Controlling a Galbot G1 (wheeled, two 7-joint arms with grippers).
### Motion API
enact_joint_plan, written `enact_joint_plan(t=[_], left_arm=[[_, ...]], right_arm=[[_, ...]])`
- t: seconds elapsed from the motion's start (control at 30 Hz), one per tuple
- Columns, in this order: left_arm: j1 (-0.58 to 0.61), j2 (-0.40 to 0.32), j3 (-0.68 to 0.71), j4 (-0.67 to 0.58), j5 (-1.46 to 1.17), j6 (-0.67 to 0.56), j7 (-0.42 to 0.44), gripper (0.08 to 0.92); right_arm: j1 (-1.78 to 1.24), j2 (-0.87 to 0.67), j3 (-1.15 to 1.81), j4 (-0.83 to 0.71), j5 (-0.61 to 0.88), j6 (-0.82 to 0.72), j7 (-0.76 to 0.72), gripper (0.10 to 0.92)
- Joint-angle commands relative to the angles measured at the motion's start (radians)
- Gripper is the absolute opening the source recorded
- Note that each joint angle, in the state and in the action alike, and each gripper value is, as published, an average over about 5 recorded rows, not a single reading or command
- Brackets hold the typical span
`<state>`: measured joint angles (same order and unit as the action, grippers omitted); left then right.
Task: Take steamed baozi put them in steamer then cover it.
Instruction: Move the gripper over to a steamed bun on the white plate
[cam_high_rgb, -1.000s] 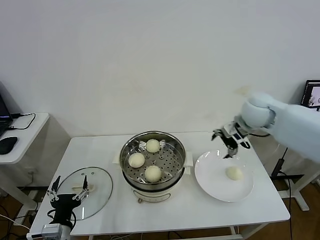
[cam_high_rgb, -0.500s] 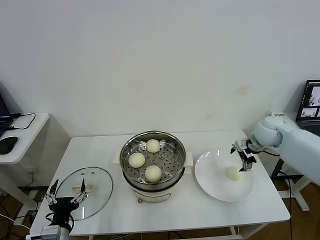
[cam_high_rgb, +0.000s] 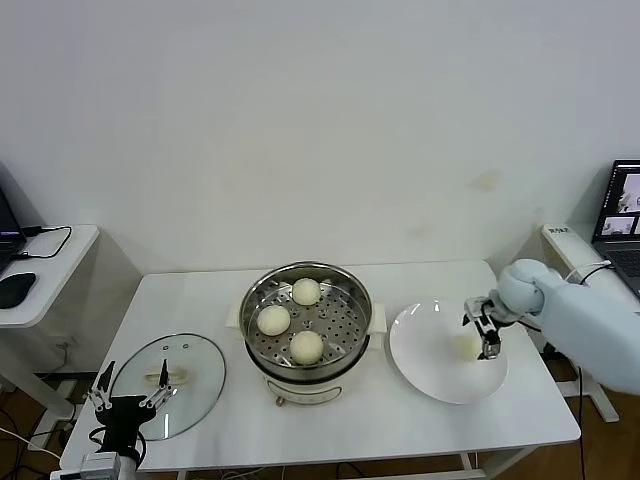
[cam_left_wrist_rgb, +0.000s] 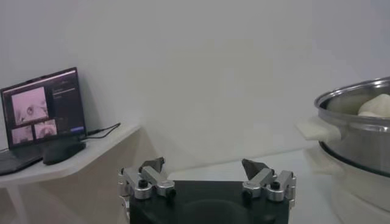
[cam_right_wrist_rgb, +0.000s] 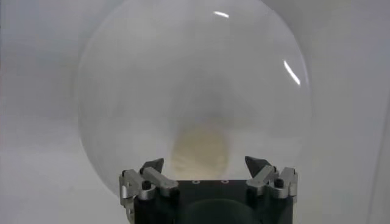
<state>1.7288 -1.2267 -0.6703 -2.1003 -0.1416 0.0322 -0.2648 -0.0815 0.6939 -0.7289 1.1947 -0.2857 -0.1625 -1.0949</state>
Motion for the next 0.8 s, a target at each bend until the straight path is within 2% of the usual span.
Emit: enact_joint_plan(t=[0.03, 0.53, 0.8], left_arm=[[-0.004, 0.000, 0.002, 0.007, 0.000, 0.000, 0.000, 0.823], [-0.006, -0.005, 0.008, 0.006, 0.003, 0.000, 0.000, 0.823], [0.002, -0.004, 0.006, -0.009, 0.004, 0.000, 0.001, 0.823]], right_arm=[[-0.055, 0.034, 0.055, -0.060, -0.047, 0.001, 0.007, 0.801], [-0.055, 0.043, 0.067, -0.072, -0.058, 0.008, 0.009, 0.714], [-0.026, 0.008, 0.053, -0.028, -0.035, 0.012, -0.009, 0.663]])
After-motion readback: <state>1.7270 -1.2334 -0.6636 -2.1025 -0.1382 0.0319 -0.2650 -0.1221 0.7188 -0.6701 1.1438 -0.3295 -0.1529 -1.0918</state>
